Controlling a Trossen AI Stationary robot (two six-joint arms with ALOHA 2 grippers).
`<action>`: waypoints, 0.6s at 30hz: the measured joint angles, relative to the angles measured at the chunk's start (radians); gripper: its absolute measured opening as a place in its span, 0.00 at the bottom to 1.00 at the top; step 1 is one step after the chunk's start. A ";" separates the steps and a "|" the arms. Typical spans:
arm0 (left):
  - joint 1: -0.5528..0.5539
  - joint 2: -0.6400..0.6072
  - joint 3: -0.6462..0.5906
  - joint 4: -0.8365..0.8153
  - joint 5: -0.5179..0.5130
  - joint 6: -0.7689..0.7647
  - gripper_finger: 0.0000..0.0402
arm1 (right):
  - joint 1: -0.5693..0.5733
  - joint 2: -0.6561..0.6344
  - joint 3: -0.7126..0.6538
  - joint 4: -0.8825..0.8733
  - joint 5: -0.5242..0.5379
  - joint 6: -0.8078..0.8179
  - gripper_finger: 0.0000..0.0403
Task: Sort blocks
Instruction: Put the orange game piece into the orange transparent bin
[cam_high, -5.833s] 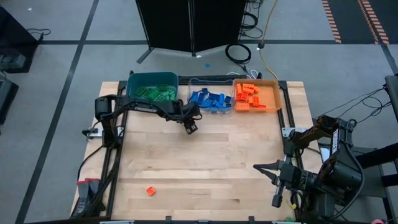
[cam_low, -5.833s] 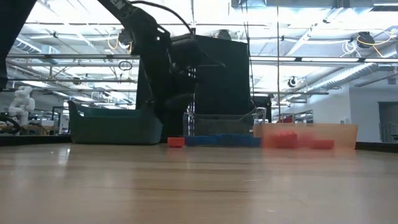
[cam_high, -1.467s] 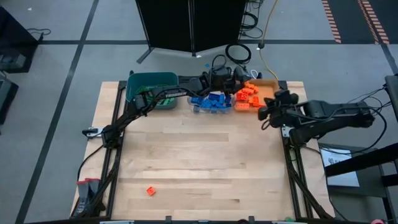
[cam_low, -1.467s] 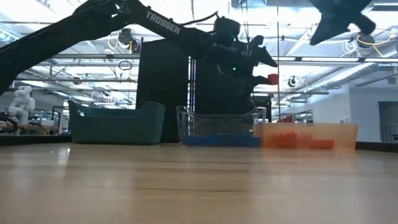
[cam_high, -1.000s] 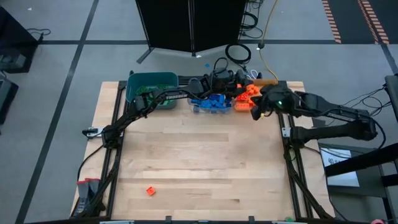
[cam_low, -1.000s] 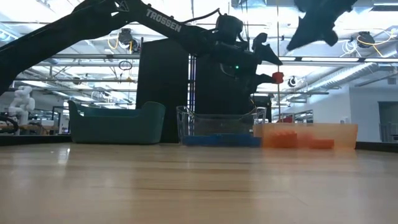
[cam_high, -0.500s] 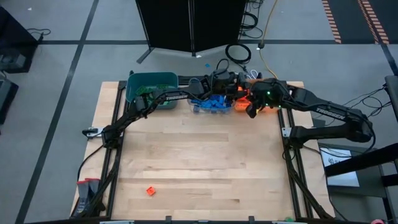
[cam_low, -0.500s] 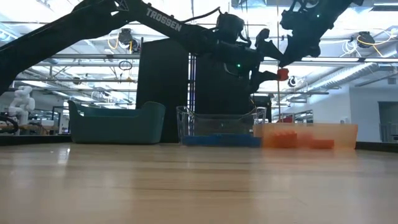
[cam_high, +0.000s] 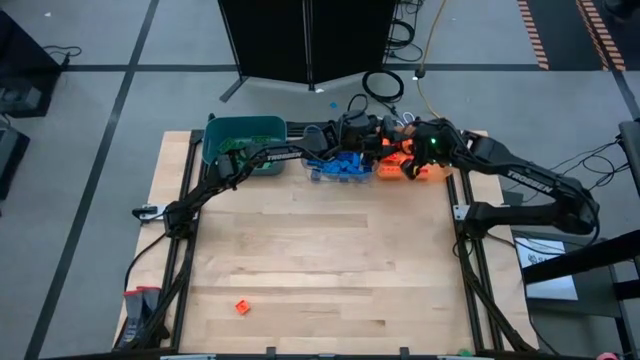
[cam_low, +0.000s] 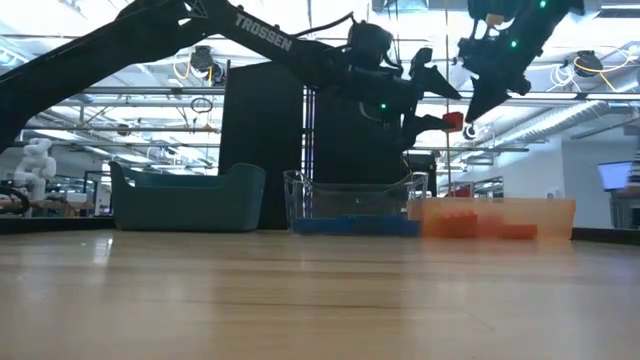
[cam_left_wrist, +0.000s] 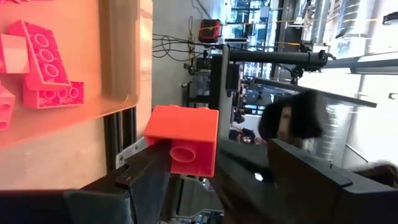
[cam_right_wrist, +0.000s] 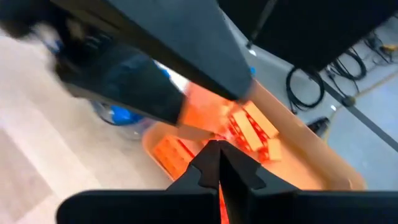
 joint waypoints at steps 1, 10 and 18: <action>0.000 0.000 0.000 0.001 0.000 0.000 0.66 | -0.013 0.000 -0.006 0.000 0.001 -0.003 0.00; 0.049 0.003 0.000 -0.005 -0.048 -0.002 0.66 | -0.080 -0.019 -0.043 0.121 -0.203 -0.016 0.00; 0.040 0.004 0.000 0.037 0.019 -0.036 0.66 | -0.097 0.003 -0.043 0.184 -0.317 -0.060 0.00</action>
